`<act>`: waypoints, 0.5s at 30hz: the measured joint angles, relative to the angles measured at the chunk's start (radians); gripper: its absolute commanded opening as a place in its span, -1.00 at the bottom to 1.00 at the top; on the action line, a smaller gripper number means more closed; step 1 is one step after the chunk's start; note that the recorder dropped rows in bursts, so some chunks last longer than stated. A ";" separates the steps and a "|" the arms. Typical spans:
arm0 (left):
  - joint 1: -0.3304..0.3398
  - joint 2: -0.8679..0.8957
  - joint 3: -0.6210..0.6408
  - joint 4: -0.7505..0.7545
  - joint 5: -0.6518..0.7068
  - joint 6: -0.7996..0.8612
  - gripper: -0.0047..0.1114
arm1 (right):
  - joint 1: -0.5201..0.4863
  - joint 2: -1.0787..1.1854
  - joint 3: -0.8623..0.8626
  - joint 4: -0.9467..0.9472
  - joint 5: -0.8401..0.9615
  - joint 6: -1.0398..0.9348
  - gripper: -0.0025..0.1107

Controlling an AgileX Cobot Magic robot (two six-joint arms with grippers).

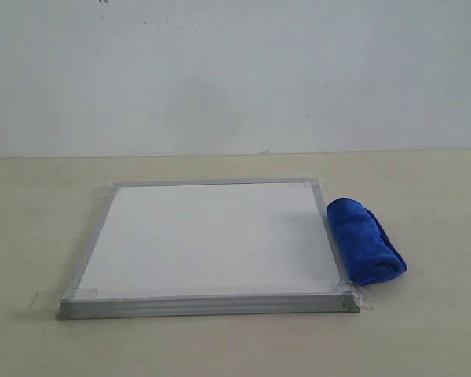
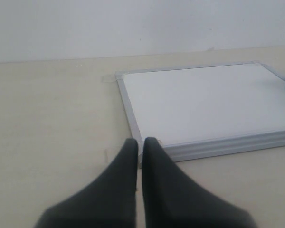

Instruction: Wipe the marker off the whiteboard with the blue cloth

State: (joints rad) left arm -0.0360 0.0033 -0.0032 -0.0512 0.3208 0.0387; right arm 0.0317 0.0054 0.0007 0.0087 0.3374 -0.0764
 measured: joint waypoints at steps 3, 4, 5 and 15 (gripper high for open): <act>0.000 0.000 0.000 0.000 0.000 0.000 -0.85 | 0.000 0.000 0.000 0.009 0.000 -0.015 -0.96; 0.000 0.000 0.000 0.000 0.000 0.000 -0.85 | 0.000 0.000 0.000 0.009 0.000 -0.015 -0.96; 0.000 0.000 0.000 0.000 0.000 0.000 -0.85 | 0.000 0.000 0.000 0.011 0.000 -0.013 -0.96; 0.000 0.000 0.000 0.000 0.000 0.000 -0.85 | 0.000 0.000 0.000 0.021 0.000 0.038 -0.96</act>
State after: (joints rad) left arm -0.0360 0.0033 -0.0032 -0.0512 0.3208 0.0387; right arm 0.0317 0.0054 0.0007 0.0294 0.3374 -0.0386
